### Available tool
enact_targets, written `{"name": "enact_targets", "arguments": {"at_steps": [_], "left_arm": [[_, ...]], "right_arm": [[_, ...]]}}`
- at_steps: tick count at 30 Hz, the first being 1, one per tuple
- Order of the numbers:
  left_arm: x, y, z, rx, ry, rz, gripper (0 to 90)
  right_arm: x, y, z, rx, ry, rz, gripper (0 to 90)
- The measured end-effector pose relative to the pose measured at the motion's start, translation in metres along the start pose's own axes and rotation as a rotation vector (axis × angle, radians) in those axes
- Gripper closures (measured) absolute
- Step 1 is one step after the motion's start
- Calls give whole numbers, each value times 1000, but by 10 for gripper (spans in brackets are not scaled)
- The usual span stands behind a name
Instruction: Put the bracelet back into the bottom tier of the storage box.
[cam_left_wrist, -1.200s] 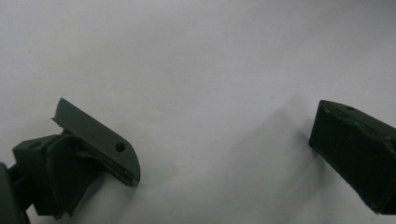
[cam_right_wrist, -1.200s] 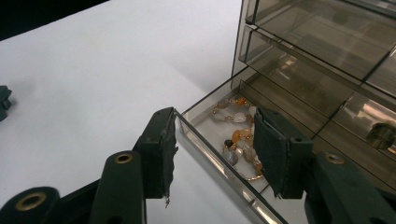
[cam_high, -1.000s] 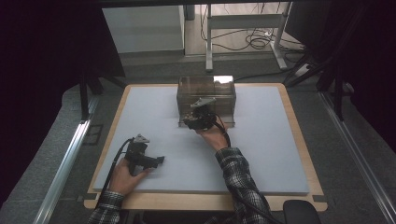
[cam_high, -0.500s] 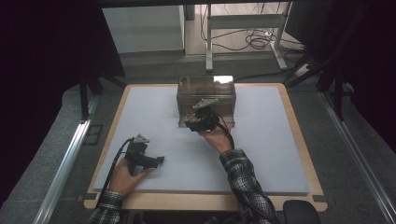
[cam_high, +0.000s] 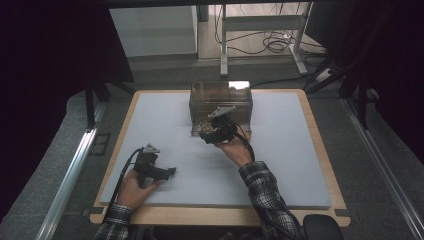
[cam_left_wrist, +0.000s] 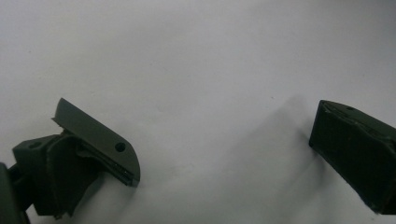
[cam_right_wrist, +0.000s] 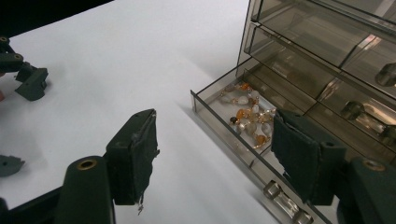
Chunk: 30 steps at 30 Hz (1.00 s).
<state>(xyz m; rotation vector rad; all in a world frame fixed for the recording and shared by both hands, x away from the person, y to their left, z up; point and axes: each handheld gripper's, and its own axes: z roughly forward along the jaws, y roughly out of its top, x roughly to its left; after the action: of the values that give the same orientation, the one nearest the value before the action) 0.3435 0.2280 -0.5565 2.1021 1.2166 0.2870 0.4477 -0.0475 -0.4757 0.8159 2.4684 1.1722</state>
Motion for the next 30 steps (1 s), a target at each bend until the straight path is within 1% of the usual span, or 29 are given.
{"name": "enact_targets", "arguments": {"at_steps": [9, 14, 16, 21, 30], "left_arm": [[0, 0, 0, 0, 0, 0, 0], [0, 0, 0, 0, 1, 0, 0], [0, 0, 0, 0, 0, -1, 0], [0, 0, 0, 0, 0, 0, 0], [0, 0, 0, 0, 1, 0, 0]], "right_arm": [[2, -2, -12, 17, 8, -11, 246], [2, -4, -14, 26, 8, -8, 226], [1, -7, -14, 41, 8, -13, 210], [0, -11, -16, 56, 8, -7, 181], [-1, -15, -23, 66, 11, -5, 144]]}}
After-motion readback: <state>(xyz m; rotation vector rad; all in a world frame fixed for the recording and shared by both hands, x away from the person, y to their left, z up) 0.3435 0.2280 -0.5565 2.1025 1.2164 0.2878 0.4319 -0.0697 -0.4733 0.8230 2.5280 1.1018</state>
